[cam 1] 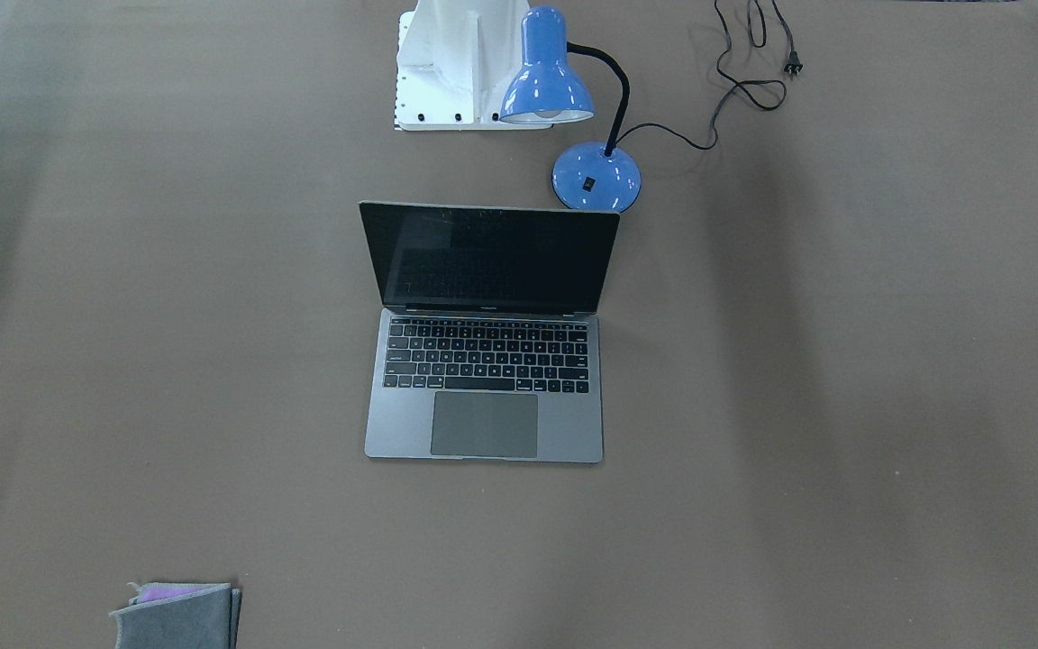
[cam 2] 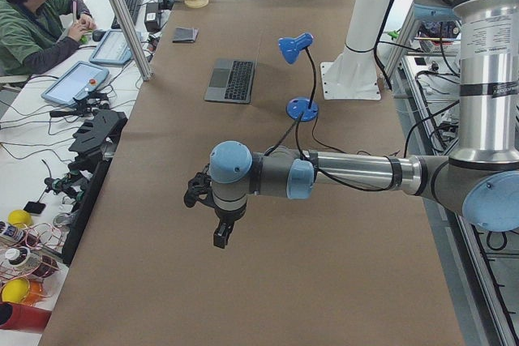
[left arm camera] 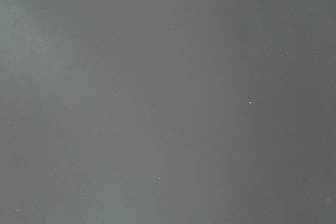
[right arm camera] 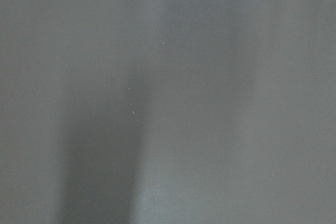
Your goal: Close laptop
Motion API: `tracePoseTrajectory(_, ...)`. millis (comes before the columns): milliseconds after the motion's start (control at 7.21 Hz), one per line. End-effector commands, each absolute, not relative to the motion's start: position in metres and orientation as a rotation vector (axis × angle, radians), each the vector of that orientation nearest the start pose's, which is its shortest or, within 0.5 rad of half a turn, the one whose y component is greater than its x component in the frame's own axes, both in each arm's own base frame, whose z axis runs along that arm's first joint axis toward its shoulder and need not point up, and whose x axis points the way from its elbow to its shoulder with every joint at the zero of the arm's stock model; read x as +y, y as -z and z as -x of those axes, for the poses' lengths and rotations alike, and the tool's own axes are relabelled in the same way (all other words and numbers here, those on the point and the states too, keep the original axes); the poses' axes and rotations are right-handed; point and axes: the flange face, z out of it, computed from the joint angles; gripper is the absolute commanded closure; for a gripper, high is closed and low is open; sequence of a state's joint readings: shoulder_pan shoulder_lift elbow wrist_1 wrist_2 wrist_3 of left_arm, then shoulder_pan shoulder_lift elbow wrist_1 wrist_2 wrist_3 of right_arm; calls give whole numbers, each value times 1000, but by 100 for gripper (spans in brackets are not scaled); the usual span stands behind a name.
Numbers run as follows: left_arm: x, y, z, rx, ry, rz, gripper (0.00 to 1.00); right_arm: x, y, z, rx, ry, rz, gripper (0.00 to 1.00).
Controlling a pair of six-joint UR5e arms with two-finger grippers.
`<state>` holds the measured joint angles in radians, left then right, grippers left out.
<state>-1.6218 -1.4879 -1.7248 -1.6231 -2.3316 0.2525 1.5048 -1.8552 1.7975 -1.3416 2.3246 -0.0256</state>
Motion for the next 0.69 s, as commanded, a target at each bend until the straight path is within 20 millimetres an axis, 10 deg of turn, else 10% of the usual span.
tracePoseTrajectory(0, -470, -601, 89, 712, -294, -365, 1, -395, -624, -39, -754, 219, -339, 0)
tracePoseTrajectory(554, -502, -584, 79, 772, -336, -576, 1, -416, -594, -21, -846, 183, -365, 0)
